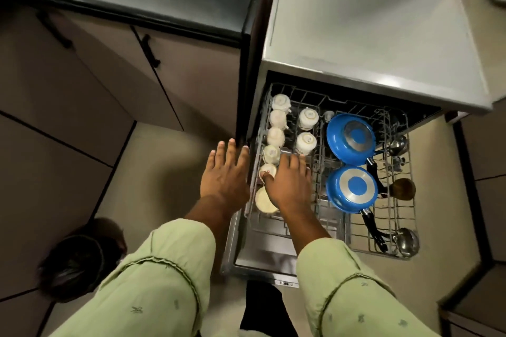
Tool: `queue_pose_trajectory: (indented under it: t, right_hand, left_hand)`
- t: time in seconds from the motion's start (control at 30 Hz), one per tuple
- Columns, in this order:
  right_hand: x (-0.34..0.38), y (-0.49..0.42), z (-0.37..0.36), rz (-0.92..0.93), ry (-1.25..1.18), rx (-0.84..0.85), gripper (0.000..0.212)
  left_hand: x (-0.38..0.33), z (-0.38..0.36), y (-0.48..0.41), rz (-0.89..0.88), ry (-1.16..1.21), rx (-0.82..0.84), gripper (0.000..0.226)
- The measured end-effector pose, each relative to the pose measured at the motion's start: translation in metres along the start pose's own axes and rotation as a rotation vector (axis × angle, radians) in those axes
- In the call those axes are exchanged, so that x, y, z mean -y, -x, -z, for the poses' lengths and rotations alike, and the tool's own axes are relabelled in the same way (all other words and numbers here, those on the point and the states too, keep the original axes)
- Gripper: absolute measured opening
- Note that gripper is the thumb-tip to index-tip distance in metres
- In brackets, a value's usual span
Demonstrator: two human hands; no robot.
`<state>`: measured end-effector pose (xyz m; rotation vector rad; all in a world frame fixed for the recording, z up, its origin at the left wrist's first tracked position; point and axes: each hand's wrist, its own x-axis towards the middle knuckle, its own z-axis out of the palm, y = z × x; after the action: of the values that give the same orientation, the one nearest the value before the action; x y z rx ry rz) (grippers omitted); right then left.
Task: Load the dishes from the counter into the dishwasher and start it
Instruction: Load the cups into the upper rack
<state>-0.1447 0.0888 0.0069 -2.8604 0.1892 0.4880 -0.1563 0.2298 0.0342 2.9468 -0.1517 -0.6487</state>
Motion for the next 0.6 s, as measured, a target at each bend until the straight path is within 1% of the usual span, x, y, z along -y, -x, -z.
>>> queue_pose_trajectory:
  t: [0.13,0.23,0.4,0.5,0.6]
  right_hand:
    - [0.069,0.026,0.018,0.019,0.023,-0.064,0.074]
    - [0.129,0.037,0.025,0.05,0.01,-0.11,0.074]
    - [0.223,0.037,0.04,0.152,-0.011,-0.167,0.076]
    - [0.26,0.026,0.051,0.195,-0.029,-0.206,0.077]
    - [0.286,0.009,0.062,0.21,-0.047,-0.242,0.077]
  left_hand:
    - [0.058,0.028,0.033,-0.008,0.055,-0.067,0.076]
    - [0.112,0.049,0.053,-0.012,0.036,-0.102,0.076]
    - [0.206,0.093,0.065,0.086,-0.011,-0.203,0.077]
    - [0.249,0.12,0.059,0.137,-0.014,-0.264,0.078]
    - [0.273,0.142,0.048,0.159,-0.022,-0.297,0.077]
